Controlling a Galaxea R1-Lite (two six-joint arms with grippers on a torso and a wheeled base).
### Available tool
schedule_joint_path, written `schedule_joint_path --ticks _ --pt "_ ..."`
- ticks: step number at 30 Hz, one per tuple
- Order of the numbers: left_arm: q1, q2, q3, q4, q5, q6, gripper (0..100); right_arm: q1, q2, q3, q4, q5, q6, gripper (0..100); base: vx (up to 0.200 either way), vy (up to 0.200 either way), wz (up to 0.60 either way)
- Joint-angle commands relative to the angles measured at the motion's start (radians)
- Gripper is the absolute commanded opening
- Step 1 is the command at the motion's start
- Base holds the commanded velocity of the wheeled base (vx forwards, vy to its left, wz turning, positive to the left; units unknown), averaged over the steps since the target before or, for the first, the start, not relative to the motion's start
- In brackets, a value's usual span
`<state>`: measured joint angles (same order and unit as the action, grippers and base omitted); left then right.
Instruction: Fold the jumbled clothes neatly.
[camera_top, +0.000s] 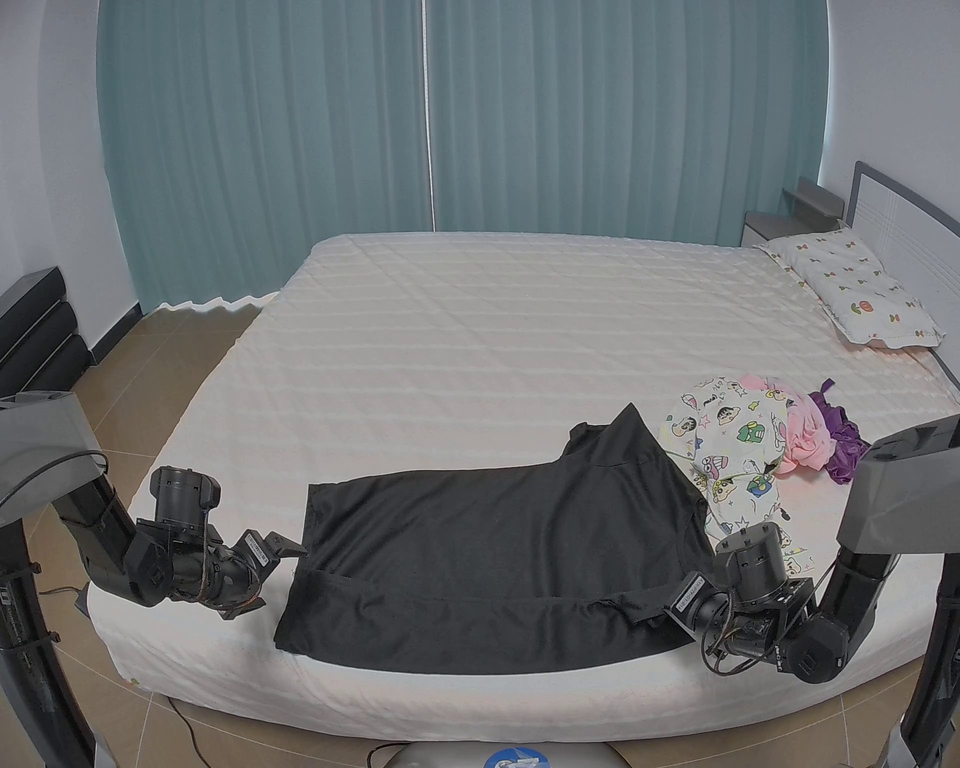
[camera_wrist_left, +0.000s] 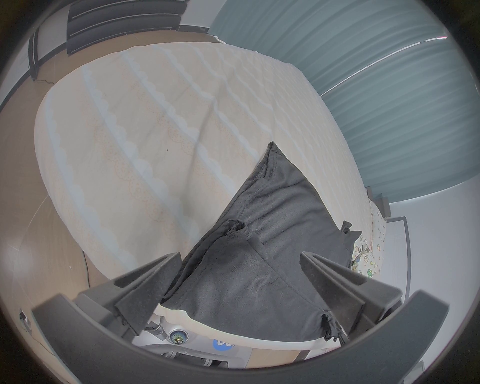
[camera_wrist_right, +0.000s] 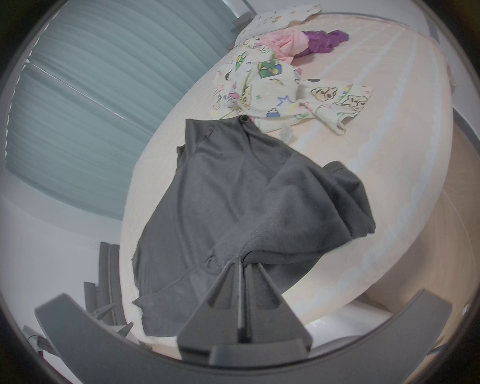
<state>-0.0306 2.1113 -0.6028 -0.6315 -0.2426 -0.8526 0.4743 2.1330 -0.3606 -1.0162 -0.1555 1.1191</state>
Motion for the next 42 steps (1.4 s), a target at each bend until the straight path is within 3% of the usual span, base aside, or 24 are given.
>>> schedule_joint_path --ticks 1,11,12,20,29,42 --pt "0.0 -0.001 0.0 -0.001 0.0 0.0 100 -0.016 -0.076 -0.004 0.033 0.021 -0.001 0 0.0 0.0 0.0" --pt "0.0 0.001 0.0 -0.001 0.0 0.0 100 -0.026 -0.076 0.034 0.088 0.077 -0.053 0 0.0 0.0 0.0" --pt "0.0 0.001 0.0 -0.001 0.0 0.0 100 -0.02 -0.077 0.051 0.09 0.094 -0.058 100 0.0 0.0 0.0" --pt "0.0 0.001 0.0 -0.001 0.0 0.0 100 -0.042 -0.064 0.065 0.085 0.097 -0.099 100 0.0 0.0 0.0" --pt "0.0 -0.001 0.0 -0.001 0.0 0.0 100 -0.183 -0.036 -0.003 0.077 0.099 -0.18 100 0.0 0.0 0.0" --pt "0.0 0.001 0.0 -0.001 0.0 0.0 100 -0.229 0.099 -0.127 0.074 0.099 -0.24 100 0.0 0.0 0.0"
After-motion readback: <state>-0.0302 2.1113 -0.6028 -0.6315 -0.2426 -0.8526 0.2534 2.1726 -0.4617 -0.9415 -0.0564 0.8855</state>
